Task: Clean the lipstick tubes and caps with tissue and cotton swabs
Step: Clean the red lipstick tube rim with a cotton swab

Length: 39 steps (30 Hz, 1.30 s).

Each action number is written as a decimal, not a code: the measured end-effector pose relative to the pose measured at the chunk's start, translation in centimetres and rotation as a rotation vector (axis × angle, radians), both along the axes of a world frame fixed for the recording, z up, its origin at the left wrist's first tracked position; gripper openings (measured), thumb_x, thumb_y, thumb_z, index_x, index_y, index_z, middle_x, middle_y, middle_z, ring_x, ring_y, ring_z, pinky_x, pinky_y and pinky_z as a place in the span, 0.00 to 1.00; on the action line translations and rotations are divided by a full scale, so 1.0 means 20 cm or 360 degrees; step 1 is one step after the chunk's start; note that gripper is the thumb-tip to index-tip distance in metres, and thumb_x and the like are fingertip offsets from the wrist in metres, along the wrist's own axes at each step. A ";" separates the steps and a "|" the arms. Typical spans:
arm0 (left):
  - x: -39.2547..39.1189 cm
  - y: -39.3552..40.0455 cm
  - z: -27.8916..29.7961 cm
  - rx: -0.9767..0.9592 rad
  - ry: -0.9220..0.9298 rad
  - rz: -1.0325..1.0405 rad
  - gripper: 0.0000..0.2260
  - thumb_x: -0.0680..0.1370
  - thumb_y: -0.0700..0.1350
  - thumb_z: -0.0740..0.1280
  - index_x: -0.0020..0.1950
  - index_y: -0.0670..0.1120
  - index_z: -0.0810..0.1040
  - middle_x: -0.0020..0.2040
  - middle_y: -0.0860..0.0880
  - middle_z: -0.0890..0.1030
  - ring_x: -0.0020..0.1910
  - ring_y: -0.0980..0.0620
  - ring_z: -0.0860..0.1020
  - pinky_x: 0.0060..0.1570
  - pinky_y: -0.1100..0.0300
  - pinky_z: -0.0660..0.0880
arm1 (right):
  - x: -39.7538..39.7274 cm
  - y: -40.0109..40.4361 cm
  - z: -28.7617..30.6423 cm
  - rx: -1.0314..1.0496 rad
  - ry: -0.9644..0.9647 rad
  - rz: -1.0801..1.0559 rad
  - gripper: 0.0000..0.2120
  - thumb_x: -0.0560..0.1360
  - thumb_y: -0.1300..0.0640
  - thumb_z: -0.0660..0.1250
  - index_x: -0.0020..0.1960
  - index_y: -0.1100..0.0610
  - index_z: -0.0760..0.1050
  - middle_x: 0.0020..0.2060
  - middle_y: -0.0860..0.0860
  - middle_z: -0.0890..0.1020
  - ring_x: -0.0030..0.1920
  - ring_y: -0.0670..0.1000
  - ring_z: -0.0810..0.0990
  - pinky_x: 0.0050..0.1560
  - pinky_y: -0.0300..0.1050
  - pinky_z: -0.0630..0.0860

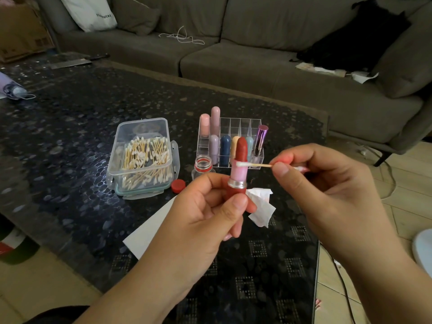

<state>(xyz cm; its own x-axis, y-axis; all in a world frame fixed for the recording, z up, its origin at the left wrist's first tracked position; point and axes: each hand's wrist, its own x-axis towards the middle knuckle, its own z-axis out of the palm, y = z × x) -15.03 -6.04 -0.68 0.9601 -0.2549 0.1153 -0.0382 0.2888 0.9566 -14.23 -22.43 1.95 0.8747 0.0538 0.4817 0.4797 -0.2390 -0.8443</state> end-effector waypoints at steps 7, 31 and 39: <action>0.00 0.00 0.01 -0.0039 0.0023 -0.0001 0.08 0.71 0.45 0.66 0.49 0.45 0.78 0.39 0.48 0.82 0.28 0.56 0.71 0.29 0.67 0.69 | 0.01 -0.02 0.00 0.0045 0.0065 -0.0019 0.02 0.70 0.54 0.70 0.38 0.50 0.80 0.30 0.61 0.71 0.30 0.53 0.67 0.31 0.31 0.67; -0.02 -0.02 0.00 -0.0373 0.0266 -0.0168 0.13 0.74 0.46 0.60 0.51 0.42 0.80 0.35 0.49 0.74 0.30 0.55 0.68 0.30 0.63 0.67 | 0.01 -0.01 0.01 0.0050 0.0044 0.0008 0.01 0.70 0.55 0.70 0.39 0.51 0.79 0.30 0.61 0.71 0.31 0.57 0.66 0.31 0.33 0.66; -0.02 -0.03 0.00 -0.0580 0.0414 -0.0209 0.06 0.72 0.43 0.65 0.44 0.45 0.80 0.33 0.48 0.70 0.28 0.54 0.67 0.28 0.63 0.69 | 0.02 -0.02 -0.01 0.0030 0.0036 -0.0012 0.02 0.70 0.53 0.69 0.39 0.51 0.79 0.31 0.62 0.71 0.32 0.58 0.67 0.31 0.34 0.66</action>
